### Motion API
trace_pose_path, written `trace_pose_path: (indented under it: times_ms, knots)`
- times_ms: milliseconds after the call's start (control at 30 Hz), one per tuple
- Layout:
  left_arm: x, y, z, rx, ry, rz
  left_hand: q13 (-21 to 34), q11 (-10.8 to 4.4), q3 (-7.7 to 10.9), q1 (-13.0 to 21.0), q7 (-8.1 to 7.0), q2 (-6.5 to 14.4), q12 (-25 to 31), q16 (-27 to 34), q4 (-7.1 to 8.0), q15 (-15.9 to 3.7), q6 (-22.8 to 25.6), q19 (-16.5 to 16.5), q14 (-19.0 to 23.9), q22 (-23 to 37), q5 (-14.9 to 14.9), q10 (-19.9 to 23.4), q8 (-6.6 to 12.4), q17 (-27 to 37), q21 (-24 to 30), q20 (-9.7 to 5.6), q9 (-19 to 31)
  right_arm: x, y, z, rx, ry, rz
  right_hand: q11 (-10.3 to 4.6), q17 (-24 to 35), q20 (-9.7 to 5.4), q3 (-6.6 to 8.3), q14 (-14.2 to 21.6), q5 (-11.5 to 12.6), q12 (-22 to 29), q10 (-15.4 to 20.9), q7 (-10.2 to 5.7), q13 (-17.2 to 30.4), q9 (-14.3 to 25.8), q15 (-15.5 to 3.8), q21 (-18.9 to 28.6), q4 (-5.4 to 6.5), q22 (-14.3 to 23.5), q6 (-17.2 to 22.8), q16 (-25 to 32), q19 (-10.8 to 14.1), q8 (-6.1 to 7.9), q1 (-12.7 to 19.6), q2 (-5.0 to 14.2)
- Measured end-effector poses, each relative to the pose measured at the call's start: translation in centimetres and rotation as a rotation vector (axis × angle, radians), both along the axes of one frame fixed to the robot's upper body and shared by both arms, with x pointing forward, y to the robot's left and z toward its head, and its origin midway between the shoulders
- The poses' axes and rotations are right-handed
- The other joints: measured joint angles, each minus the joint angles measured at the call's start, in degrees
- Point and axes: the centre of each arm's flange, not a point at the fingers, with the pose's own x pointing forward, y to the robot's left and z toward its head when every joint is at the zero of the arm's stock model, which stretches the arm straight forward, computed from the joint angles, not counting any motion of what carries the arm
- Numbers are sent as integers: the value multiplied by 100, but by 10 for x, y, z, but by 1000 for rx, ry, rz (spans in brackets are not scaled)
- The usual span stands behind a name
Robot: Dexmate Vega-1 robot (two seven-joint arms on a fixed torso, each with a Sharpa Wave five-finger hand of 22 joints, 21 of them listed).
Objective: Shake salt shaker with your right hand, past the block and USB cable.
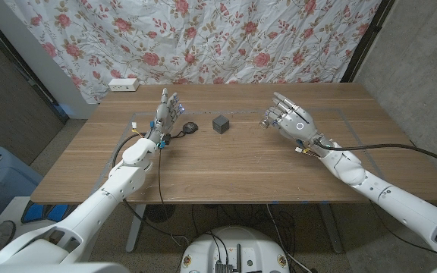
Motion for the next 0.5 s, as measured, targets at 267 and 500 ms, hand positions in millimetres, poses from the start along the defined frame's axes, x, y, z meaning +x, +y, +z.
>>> trace_pose_path:
  times_ms: [267,500]
  knots:
    - [0,0,0,0,0,0,0,0,0,0,0,0,0,0,0,0,0,0,0,0,0,0,0,0,0,0,0,-3,4,-8,-9,19,18,22,-2,0,3,0,0,0,-22,0,0,0,0,0,4,0,0,0,0,0,0,0]
    - [0,0,0,0,0,0,0,0,0,0,0,0,0,0,0,0,0,0,0,0,0,0,0,0,0,0,0,-5,5,-8,-4,22,28,31,-1,0,5,0,-39,0,-31,0,0,0,0,0,33,0,0,0,0,0,0,0]
